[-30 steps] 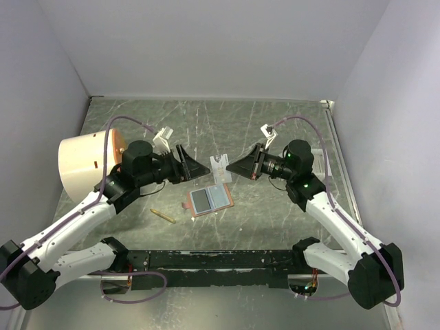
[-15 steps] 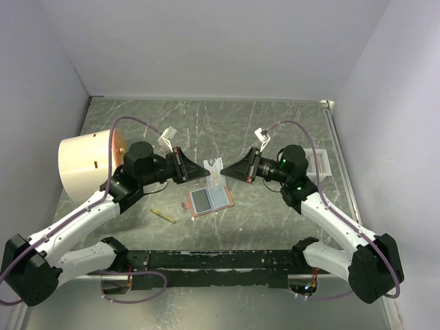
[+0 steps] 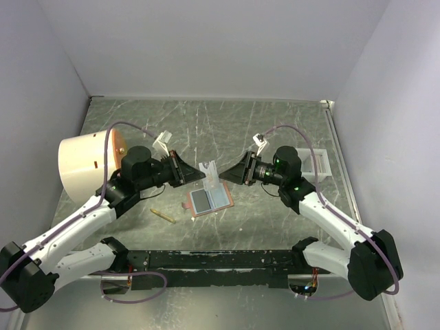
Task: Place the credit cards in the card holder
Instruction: Pick up the credit card from the storage box, then insert the credit card into the card holder.
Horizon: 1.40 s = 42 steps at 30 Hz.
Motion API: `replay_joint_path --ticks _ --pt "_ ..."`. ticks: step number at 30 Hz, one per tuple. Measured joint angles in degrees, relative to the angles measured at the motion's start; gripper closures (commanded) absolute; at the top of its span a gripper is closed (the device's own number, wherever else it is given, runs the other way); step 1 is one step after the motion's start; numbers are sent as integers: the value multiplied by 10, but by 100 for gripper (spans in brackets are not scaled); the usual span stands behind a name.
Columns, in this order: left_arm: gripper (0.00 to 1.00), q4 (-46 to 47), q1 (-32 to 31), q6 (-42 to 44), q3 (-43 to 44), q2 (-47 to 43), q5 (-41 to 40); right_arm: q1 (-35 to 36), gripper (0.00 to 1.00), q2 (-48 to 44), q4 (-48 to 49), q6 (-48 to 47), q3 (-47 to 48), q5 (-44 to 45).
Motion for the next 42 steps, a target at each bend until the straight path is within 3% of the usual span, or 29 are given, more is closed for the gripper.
replay_joint_path --ticks 7,14,28,42 --pt "93 -109 0 14 6 19 -78 0 55 24 -98 -70 6 83" --pt "93 -201 2 29 35 88 -121 0 58 120 -209 -146 49 173" --pt "93 -170 38 48 21 156 -66 37 64 278 -223 -182 77 210" --pt "93 -139 47 91 7 227 -16 80 74 266 -185 -175 40 249"
